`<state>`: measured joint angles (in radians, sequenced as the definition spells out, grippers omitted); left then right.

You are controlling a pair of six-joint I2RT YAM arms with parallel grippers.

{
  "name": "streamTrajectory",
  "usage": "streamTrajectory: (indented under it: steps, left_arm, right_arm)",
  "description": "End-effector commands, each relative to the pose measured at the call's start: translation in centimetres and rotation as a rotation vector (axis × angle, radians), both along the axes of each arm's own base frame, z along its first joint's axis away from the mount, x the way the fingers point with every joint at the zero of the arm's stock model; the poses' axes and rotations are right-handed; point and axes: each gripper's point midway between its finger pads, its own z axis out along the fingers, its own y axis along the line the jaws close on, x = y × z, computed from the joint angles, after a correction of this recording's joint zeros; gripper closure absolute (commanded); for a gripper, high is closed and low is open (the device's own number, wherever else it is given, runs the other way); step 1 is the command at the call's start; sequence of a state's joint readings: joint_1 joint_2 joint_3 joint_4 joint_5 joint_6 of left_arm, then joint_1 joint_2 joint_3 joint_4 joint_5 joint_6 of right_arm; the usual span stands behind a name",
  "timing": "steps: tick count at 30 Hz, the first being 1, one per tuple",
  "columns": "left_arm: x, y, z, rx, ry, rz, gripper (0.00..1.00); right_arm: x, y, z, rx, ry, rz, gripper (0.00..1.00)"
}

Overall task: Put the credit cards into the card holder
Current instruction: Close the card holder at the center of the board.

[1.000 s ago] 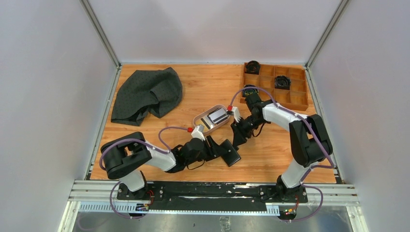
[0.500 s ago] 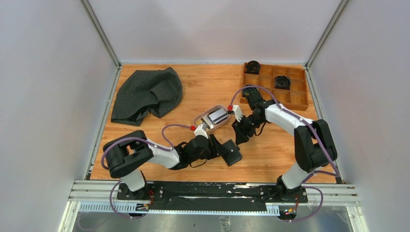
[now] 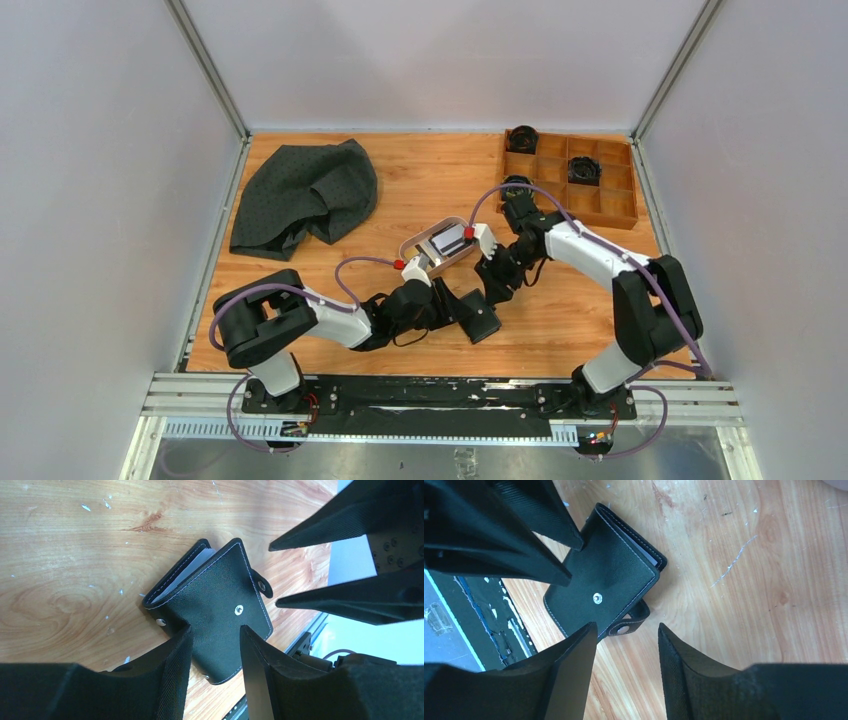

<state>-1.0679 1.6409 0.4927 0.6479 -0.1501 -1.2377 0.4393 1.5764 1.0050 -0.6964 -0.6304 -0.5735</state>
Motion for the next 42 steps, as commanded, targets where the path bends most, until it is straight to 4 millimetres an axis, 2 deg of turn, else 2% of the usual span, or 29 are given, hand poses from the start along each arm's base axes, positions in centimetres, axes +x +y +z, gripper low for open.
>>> streamTrajectory:
  steps: [1,8,12,15,20,22,30,38,42]
  left_arm:
    - [0.0,2.0,-3.0,0.125,0.022,0.023,0.54]
    - [0.0,1.9,-3.0,0.119,0.031,0.025,0.55]
    - [0.0,1.9,-2.9,0.116,0.030,0.026,0.55]
    - [-0.1,1.9,-2.8,0.114,0.030,0.024,0.55]
    - [-0.2,1.8,-2.5,0.106,0.029,0.016,0.56]
    - [-0.3,1.7,-2.3,0.100,0.025,0.009,0.55]
    - [-0.4,0.9,-0.9,0.080,-0.010,-0.039,0.53]
    - [0.0,0.3,-0.3,0.072,-0.029,-0.048,0.52]
    - [0.1,-0.1,0.2,0.064,-0.043,-0.059,0.51]
  right_arm:
    - [-1.3,0.0,0.8,0.004,-0.038,0.036,0.47]
    - [-1.7,-0.2,-0.7,-0.073,-0.045,0.062,0.48]
    - [-1.8,-0.4,-1.4,-0.114,-0.047,0.076,0.55]
    - [-1.5,-0.5,-1.4,-0.131,-0.065,0.070,0.65]
    - [-0.5,-0.8,-1.5,-0.160,-0.102,0.057,0.93]
    - [0.0,-0.8,-1.0,-0.156,-0.132,0.068,1.00]
    - [1.2,0.4,-0.1,-0.111,-0.239,0.231,1.00]
    - [3.5,1.7,1.2,-0.100,-0.282,0.266,1.00]
    - [3.0,2.9,1.9,-0.030,-0.289,0.339,1.00]
